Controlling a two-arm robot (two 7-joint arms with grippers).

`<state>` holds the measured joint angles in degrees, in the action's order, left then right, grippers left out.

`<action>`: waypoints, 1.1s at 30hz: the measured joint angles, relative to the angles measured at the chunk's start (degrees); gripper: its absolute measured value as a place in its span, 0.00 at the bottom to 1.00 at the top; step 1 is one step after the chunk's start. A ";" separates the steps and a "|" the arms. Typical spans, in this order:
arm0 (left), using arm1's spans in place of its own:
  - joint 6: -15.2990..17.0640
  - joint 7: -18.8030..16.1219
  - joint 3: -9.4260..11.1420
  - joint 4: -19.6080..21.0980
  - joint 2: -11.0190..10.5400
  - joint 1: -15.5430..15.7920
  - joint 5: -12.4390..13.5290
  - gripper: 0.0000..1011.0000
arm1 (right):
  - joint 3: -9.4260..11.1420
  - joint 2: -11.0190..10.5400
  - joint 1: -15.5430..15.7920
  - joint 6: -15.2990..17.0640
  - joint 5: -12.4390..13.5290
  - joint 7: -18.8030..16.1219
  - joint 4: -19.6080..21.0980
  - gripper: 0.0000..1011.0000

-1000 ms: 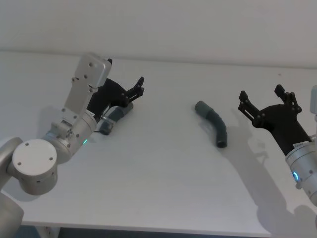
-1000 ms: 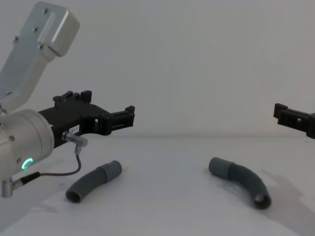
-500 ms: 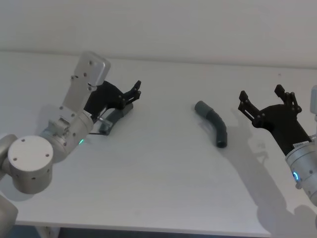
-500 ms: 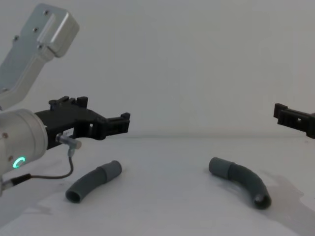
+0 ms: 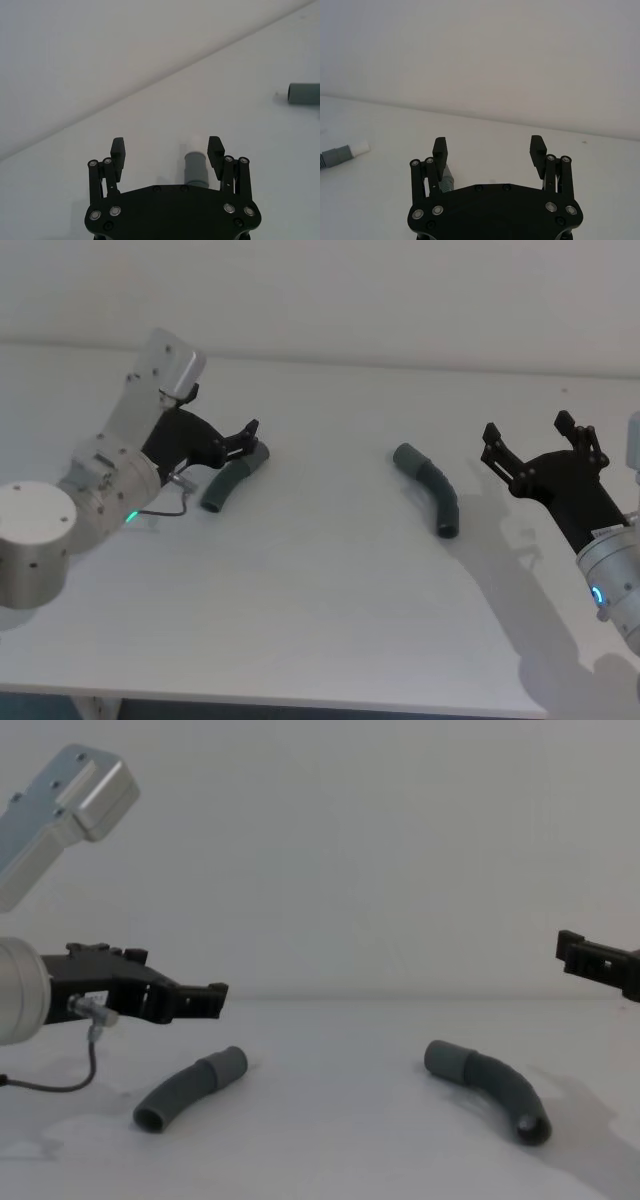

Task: Use both hands to pick up one end of the pipe from the table, align the ends, and insert them.

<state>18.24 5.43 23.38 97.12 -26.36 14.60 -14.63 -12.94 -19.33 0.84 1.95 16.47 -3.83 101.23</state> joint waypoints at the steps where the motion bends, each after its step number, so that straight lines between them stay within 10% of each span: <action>1: 0.46 0.28 -0.08 -0.05 -0.12 0.16 -0.16 0.99 | 0.00 0.00 0.00 0.00 0.00 0.00 0.00 0.99; 33: 12.06 7.39 -0.06 -1.36 -1.93 3.39 -2.00 0.99 | 0.00 0.00 0.00 0.00 0.00 0.00 0.00 0.99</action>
<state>30.30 12.82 23.33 95.75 -28.29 17.98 -16.63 -12.94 -19.33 0.84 1.95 16.46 -3.82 101.23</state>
